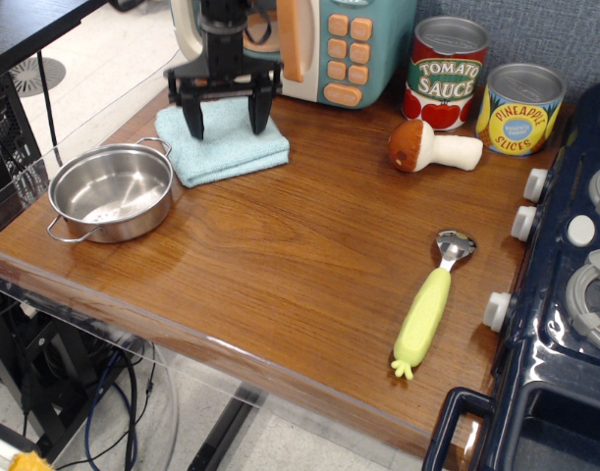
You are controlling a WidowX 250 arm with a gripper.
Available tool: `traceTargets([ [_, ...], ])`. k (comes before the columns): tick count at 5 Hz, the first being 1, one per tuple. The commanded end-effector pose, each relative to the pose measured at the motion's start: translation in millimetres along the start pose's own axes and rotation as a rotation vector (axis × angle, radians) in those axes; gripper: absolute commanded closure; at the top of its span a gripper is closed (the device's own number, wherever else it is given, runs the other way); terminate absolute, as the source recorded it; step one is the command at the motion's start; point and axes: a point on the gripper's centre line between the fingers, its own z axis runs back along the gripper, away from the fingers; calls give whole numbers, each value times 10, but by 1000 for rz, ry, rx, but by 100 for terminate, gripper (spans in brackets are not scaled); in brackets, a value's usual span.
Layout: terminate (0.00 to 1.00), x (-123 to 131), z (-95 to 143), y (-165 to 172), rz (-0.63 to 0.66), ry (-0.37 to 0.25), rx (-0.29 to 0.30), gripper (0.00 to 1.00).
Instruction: Move the blue rag so that it's against the edge of the table between the silver pot and the yellow spoon.
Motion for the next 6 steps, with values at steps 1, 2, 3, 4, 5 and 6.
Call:
traceTargets([
  [1,0,-186,10,29,24,-1,-82,0],
  [2,0,-320,30,28,19,20,-114,0],
  [3,0,-515,120,-19,-25,31,-88,0],
  [4,0,-801,155,-111,-106,36,-102,0],
  [5,0,-1130,210,-174,-190,58,-105,0],
  [6,0,-1557,259,-199,-286,86,-113,0],
])
